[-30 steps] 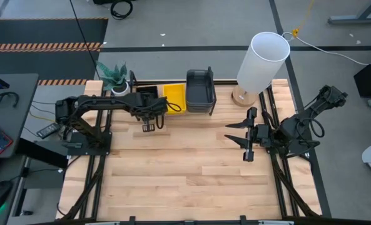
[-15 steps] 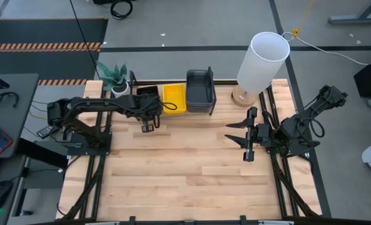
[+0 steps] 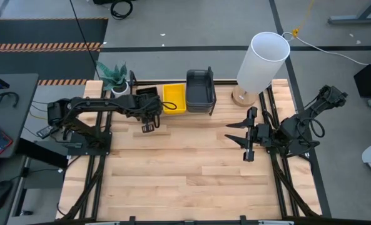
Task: Stack baskets on shelf by color
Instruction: Put the stacked black bins on the shelf, then return to Home Position
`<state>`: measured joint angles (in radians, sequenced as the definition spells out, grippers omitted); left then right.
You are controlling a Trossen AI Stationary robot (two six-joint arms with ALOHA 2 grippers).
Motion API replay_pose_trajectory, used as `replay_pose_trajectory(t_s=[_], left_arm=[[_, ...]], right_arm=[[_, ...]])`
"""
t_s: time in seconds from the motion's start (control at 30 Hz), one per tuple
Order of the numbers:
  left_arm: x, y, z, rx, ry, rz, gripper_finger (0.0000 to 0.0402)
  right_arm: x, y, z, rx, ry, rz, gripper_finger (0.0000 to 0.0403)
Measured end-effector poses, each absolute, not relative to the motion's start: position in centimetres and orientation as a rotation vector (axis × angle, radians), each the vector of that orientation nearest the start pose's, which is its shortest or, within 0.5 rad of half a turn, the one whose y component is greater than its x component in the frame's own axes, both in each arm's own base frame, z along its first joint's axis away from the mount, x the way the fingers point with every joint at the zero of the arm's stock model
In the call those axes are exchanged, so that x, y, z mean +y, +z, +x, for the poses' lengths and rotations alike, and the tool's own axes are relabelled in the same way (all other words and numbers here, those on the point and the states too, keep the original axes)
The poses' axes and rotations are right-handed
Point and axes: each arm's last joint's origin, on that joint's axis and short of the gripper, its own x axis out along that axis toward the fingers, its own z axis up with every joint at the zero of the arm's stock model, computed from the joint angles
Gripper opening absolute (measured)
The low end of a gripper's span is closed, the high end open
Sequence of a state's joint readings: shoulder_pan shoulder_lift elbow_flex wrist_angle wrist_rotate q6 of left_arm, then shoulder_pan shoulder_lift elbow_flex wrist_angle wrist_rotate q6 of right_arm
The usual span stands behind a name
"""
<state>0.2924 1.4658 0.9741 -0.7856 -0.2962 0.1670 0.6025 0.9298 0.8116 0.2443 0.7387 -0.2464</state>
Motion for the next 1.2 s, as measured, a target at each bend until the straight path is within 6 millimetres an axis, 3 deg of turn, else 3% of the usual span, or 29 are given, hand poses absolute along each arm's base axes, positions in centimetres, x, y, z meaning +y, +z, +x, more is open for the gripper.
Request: replay_pose_trajectory(t_s=[0.23, 0.53, 0.7, 0.9, 1.2], left_arm=[[8.4, 21.8, 24.7, 1.309, 0.419, 0.147, 0.015], [7.3, 26.2, 22.5, 1.082, 0.455, 0.075, 0.0188], [4.8, 29.2, 21.8, 0.848, 0.375, 0.041, 0.0174], [1.2, 31.9, 21.5, 0.608, 0.267, 0.081, 0.014], [-2.6, 31.6, 21.3, 0.556, 0.154, 0.18, 0.0108]], right_arm=[[9.8, 35.7, 17.7, -0.079, -0.147, -0.17, 0.0158], [9.7, 34.6, 17.6, 0.018, -0.138, -0.217, 0.0158], [8.8, 34.4, 17.2, 0.06, -0.126, -0.18, 0.0158], [7.1, 32.7, 16.1, 0.046, -0.138, -0.158, 0.0158], [4.4, 30.4, 12.2, -0.066, -0.109, -0.059, 0.0158]])
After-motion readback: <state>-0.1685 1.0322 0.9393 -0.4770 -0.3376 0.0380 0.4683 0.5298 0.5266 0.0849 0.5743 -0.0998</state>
